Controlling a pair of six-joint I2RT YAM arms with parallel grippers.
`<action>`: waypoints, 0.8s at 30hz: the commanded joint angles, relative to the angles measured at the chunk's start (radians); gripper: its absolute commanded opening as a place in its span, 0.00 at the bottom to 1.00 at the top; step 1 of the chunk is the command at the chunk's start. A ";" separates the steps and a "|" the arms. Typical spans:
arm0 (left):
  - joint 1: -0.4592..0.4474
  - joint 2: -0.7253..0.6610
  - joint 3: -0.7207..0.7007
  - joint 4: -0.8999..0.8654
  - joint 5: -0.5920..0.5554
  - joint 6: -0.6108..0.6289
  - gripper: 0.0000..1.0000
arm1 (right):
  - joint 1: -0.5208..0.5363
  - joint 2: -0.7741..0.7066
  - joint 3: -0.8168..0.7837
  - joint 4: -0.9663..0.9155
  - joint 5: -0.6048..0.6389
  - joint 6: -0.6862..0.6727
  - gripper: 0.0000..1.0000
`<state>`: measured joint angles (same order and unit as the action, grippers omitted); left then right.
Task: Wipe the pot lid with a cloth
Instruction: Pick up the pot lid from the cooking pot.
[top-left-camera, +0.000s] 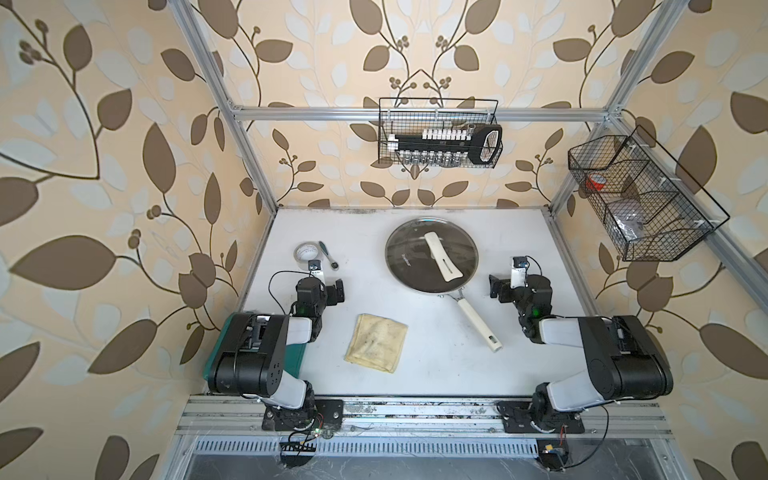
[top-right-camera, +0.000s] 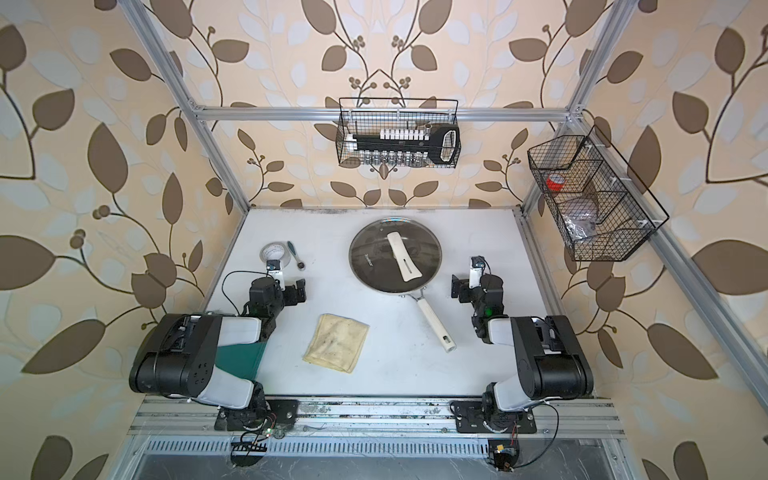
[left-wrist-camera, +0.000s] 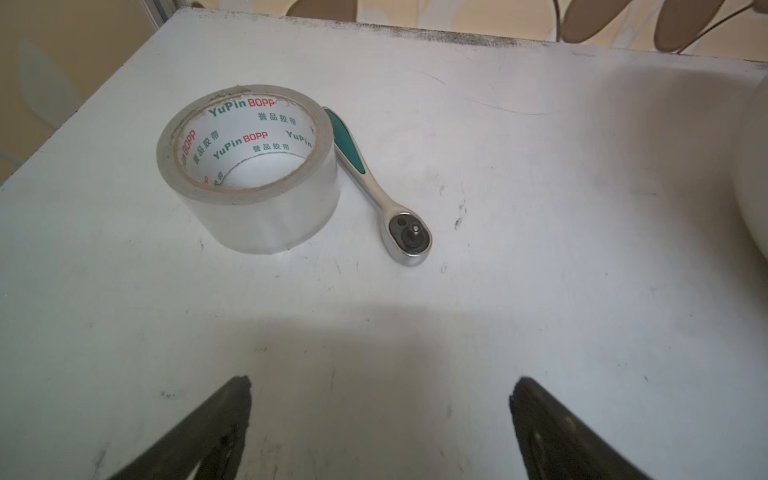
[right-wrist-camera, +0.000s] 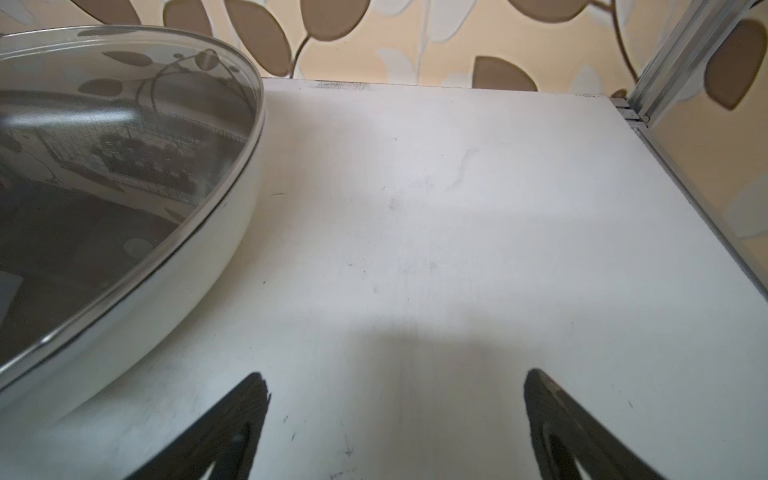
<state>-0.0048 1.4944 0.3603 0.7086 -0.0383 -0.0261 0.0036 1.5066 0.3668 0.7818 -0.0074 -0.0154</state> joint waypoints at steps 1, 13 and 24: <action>0.005 -0.003 0.023 0.032 -0.023 -0.001 0.99 | -0.004 -0.001 0.018 0.008 -0.004 0.008 0.96; 0.004 -0.002 0.025 0.028 -0.023 -0.001 0.99 | -0.011 0.003 0.024 0.002 -0.023 0.012 0.96; 0.000 -0.119 0.165 -0.297 0.044 0.020 0.99 | -0.005 -0.147 0.080 -0.194 0.003 0.009 0.96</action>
<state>-0.0051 1.4551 0.4717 0.5182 -0.0383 -0.0246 -0.0048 1.4197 0.4110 0.6636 -0.0101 -0.0082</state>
